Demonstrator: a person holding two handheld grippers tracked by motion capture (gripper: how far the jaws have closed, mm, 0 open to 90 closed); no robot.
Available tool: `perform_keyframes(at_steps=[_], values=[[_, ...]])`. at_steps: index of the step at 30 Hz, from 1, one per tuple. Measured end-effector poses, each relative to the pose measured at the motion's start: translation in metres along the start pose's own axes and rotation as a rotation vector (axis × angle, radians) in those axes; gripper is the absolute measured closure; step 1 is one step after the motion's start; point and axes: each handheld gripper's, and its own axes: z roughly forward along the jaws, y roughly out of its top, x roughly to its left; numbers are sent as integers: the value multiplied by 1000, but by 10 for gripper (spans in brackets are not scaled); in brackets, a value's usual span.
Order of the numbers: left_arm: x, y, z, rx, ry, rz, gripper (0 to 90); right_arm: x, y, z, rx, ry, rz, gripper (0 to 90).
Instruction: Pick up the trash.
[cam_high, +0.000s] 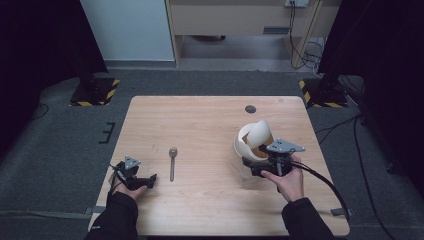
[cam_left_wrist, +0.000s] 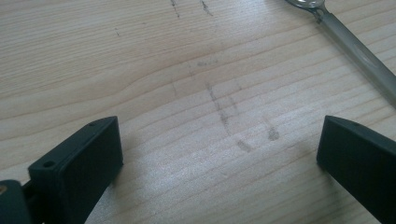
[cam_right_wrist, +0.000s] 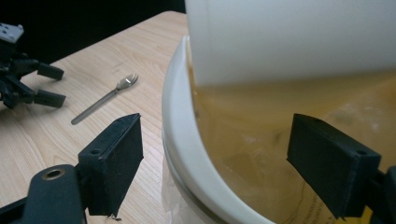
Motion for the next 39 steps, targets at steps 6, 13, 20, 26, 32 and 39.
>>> perform_keyframes(at_steps=[6,13,20,26,32,39], values=[[0,1,-2,14,-7,4,23,-5,5,-23,-55,-11,6,183],[-1,4,-4,35,-15,9,63,-21,5,-49,-101,-63,30,182],[-9,13,-12,19,-69,-26,152,-52,-18,-73,-88,-169,81,170],[-26,26,-11,-48,-111,-8,186,-72,-42,-80,-51,-246,115,174],[-40,41,5,-62,-116,-1,221,-85,-57,-77,5,-294,131,180],[-53,53,25,-39,-125,5,283,-91,-66,-78,36,-329,141,190]])
